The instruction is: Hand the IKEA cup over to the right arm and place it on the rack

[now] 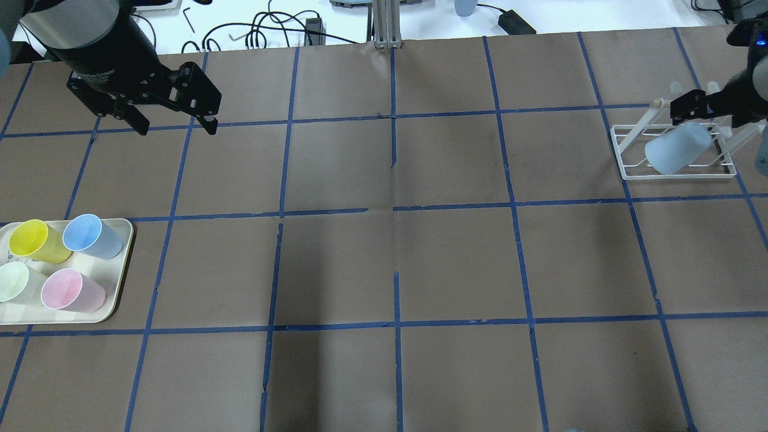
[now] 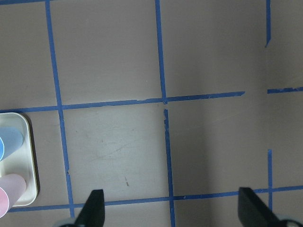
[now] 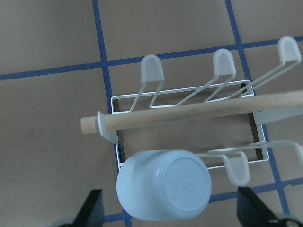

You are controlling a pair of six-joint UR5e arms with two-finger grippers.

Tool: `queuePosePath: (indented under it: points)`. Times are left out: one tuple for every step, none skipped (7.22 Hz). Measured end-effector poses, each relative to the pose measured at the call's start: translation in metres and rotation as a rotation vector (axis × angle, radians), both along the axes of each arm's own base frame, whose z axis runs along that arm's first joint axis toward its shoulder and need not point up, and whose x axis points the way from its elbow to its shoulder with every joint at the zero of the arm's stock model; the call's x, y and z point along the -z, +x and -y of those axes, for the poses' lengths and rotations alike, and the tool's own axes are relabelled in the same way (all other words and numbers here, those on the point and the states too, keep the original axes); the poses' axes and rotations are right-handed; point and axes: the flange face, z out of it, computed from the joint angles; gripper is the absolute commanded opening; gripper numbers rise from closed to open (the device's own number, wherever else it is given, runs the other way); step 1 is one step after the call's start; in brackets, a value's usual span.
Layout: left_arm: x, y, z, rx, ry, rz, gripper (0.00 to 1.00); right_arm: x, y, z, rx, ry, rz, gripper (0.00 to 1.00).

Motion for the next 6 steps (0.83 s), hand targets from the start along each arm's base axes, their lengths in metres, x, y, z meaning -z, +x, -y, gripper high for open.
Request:
queuePosePath:
  points:
    - [0.0, 0.0, 0.0, 0.001, 0.0, 0.0, 1.0, -0.013, 0.005, -0.007, -0.002, 0.015, 0.007, 1.0]
    - [0.0, 0.0, 0.0, 0.002, 0.0, 0.0, 1.0, -0.03, 0.014, -0.019, -0.006, 0.036, 0.018, 1.0]
    - [0.0, 0.001, 0.0, 0.002, -0.001, 0.0, 1.0, -0.048, 0.025, -0.033, -0.011, 0.066, 0.034, 1.0]
    - [0.0, 0.001, 0.0, 0.003, -0.002, 0.001, 1.0, -0.065, 0.038, -0.046, -0.021, 0.103, 0.051, 1.0]
    - [-0.001, 0.002, 0.0, 0.004, -0.003, 0.001, 1.0, -0.078, 0.05, -0.052, -0.037, 0.134, 0.059, 1.0]
    - [-0.001, 0.004, 0.0, 0.004, -0.003, 0.004, 1.0, -0.095, 0.065, -0.051, -0.057, 0.159, 0.055, 1.0]
